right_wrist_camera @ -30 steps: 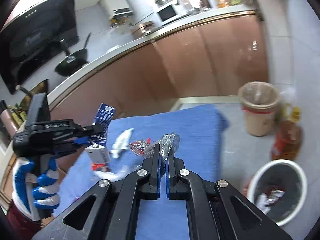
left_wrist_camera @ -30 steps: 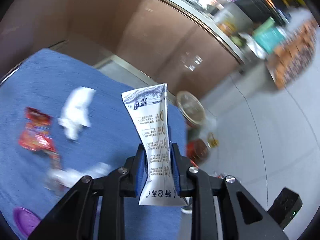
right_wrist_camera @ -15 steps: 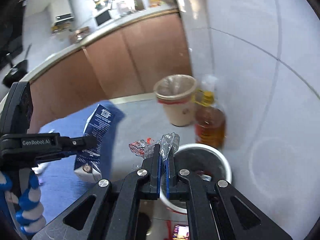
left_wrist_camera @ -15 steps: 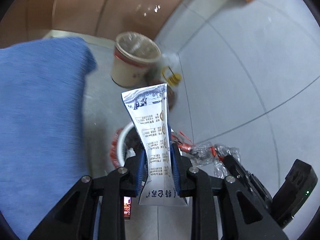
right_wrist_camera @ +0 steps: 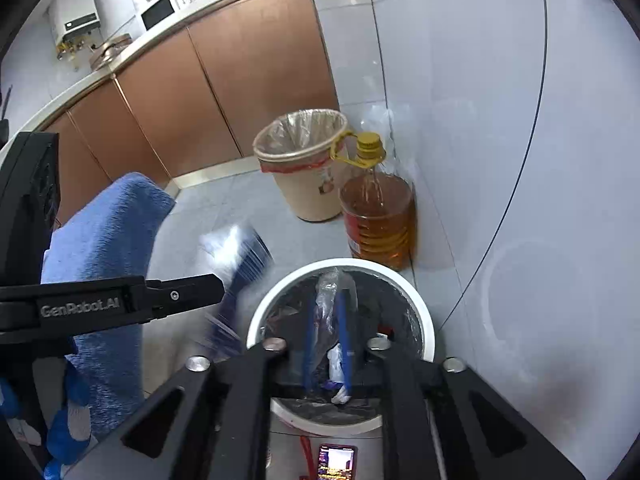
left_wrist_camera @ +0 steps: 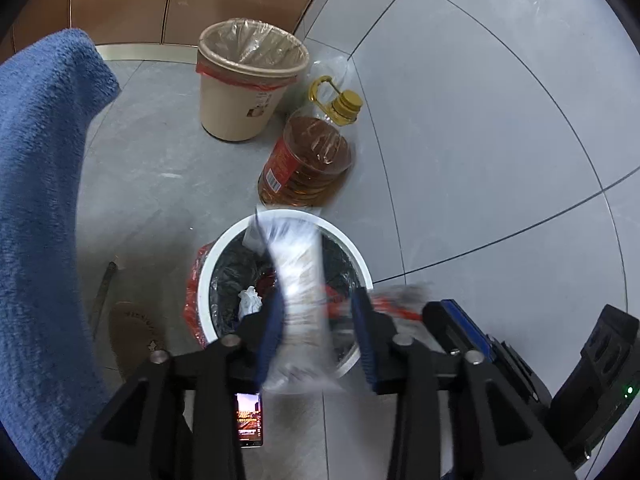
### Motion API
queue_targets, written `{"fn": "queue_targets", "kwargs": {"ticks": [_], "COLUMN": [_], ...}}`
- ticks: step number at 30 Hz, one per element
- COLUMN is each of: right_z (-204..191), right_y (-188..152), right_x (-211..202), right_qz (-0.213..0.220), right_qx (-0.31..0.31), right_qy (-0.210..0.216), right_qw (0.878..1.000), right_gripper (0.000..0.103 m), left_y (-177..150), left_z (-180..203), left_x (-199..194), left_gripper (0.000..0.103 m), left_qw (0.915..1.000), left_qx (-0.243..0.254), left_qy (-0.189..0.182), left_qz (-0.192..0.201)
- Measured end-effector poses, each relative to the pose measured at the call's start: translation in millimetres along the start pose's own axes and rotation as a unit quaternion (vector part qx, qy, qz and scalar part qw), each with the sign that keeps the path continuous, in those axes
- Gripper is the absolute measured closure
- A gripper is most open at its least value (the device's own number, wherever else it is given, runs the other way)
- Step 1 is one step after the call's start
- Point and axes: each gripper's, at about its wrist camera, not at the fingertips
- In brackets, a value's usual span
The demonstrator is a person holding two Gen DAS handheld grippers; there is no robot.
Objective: Collect trash
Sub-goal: 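Carry both items over the white bin and open both tools to drop them, then move both open tools back over the towel toward the red chip bag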
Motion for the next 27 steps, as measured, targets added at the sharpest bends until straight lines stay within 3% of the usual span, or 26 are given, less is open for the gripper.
{"fn": "queue_targets", "kwargs": {"ticks": [2,12,20,27], "right_z": [3.2,-1.6,-24.7,-65.4], "right_y": [-0.2,-3.0,3.0,9.3], "right_x": [5.1,-9.5,-64.4,-123.5], "right_qz": [-0.001,0.006,0.040,0.072], "right_qx": [0.004,0.004,-0.004,-0.029], "right_qy": [0.000,0.002,0.024,0.056], "right_qw": [1.000,1.000,0.999,0.995], "right_gripper": [0.064,0.064,0.064,0.064], "left_y": [0.9,3.9,-6.5,-25.3], "left_z": [0.7,-0.8,-3.9,-7.9], "left_x": [2.1,-26.8,-98.8,-175.6], "left_gripper": [0.060,0.058,0.058,0.057], "left_qw": [1.0000,0.9993,0.9966,0.9906], "left_qx": [0.001,-0.005,0.004,0.032], "left_qy": [-0.006,-0.025,-0.030,-0.012], "left_qz": [0.001,0.026,0.076,0.132]}}
Point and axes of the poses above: each gripper's, at about its wrist camera, not at the fingertips, and x roughly the way its jaws point, z to its right, y to its top, and after that the axes turned 2 degrees about -y, right-handed
